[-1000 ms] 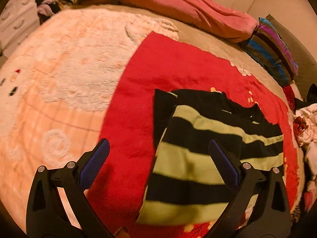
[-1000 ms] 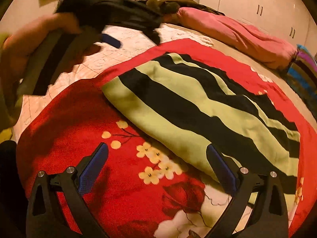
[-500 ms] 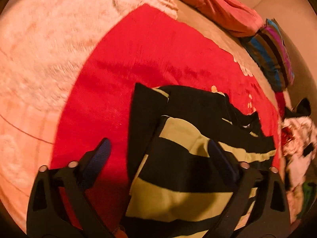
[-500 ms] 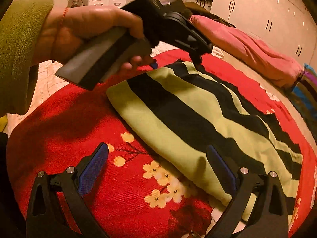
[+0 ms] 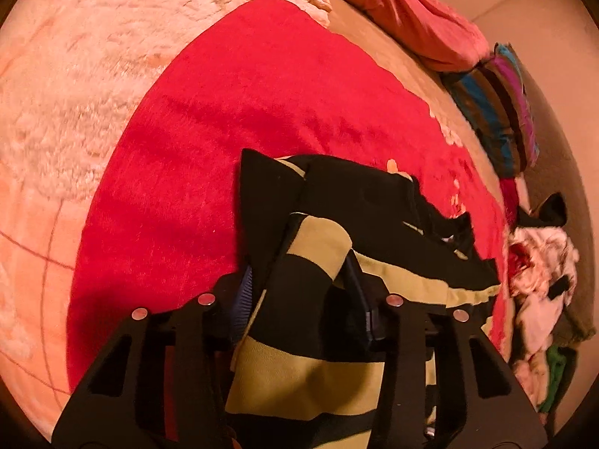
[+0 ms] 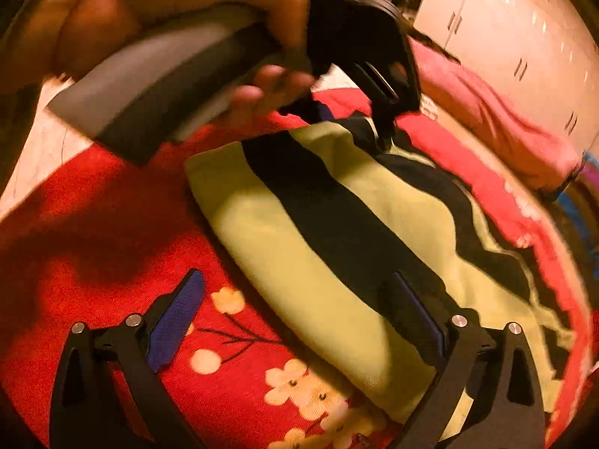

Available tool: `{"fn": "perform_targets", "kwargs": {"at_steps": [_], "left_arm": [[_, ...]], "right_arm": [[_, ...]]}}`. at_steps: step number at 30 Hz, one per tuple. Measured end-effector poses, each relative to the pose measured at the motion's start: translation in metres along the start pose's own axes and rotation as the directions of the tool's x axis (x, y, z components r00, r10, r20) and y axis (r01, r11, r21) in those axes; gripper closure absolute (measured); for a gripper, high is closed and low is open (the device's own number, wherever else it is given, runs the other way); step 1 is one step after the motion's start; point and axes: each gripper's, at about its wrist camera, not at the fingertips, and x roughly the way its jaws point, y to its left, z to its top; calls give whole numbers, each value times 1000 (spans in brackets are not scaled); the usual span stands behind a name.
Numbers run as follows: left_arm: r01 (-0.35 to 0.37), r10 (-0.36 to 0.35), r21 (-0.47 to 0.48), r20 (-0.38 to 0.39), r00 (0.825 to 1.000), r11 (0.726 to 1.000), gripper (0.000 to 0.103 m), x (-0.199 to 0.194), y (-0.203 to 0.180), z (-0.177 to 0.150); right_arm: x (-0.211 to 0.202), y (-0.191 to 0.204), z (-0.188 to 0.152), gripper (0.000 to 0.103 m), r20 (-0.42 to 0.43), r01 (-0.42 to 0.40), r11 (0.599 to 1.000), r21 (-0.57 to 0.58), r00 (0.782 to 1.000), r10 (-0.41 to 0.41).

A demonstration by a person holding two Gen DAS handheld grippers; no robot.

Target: Fold small clothes

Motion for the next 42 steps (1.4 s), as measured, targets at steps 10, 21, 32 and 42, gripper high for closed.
{"fn": "perform_targets", "kwargs": {"at_steps": [10,21,32,42], "left_arm": [[73,-72,-22,72,995,997,94,-31,-30,-6],[191,-212,222,70,975,956,93,-55,-194,-42],[284,-301,312,6,954,907,91,-36,-262,-91],[12,-48,388,83,995,922,77,-37,-214,-127]], "right_arm": [[-38,-63,-6,96,169,-304,901,309,950,263],[-131,-133,-53,96,311,-283,858,428,938,153],[-140,-193,-132,96,257,-272,705,655,958,131],[-152,-216,-182,65,235,-267,607,749,963,133]]}}
